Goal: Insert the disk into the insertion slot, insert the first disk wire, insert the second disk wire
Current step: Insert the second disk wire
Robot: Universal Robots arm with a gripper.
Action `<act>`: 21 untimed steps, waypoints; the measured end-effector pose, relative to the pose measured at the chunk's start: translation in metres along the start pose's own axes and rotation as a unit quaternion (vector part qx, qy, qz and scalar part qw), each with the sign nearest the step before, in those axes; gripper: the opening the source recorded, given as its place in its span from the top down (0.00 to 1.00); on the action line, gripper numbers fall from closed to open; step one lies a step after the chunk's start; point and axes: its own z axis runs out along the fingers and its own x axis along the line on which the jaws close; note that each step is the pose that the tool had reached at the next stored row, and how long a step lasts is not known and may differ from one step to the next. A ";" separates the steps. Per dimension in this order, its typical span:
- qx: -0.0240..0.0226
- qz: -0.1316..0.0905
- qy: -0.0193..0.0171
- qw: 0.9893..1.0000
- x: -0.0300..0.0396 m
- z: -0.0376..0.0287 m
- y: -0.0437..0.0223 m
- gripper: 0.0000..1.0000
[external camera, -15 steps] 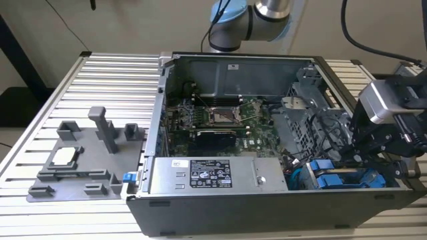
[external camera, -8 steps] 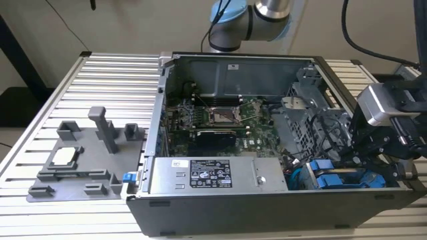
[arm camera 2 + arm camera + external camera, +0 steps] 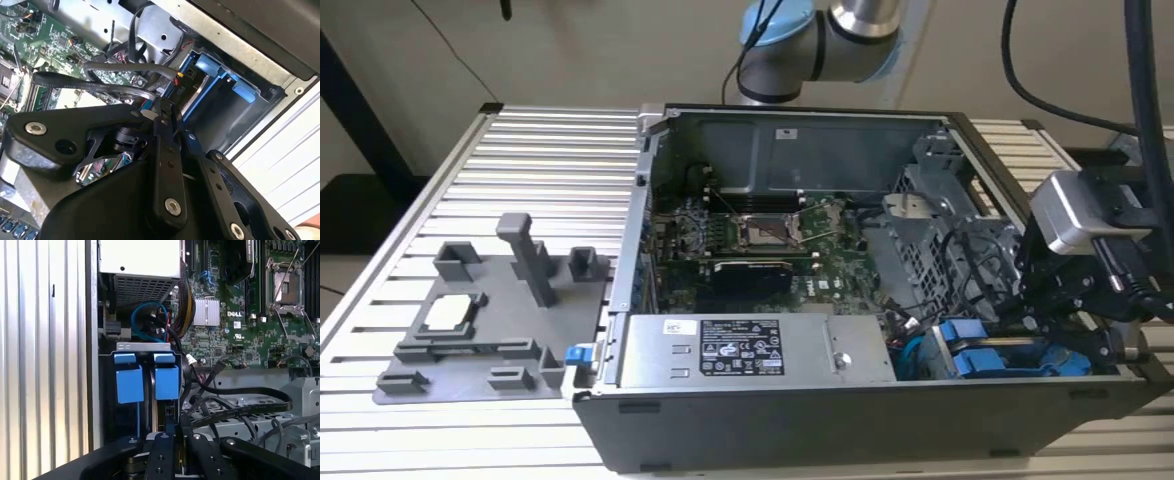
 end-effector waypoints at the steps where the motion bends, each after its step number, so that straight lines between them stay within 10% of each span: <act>1: 0.000 0.000 -0.001 1.000 0.0003 0.0013 -0.0001 0.83; 21: 0.003 0.017 -0.004 1.000 -0.0007 -0.0069 0.0004 0.77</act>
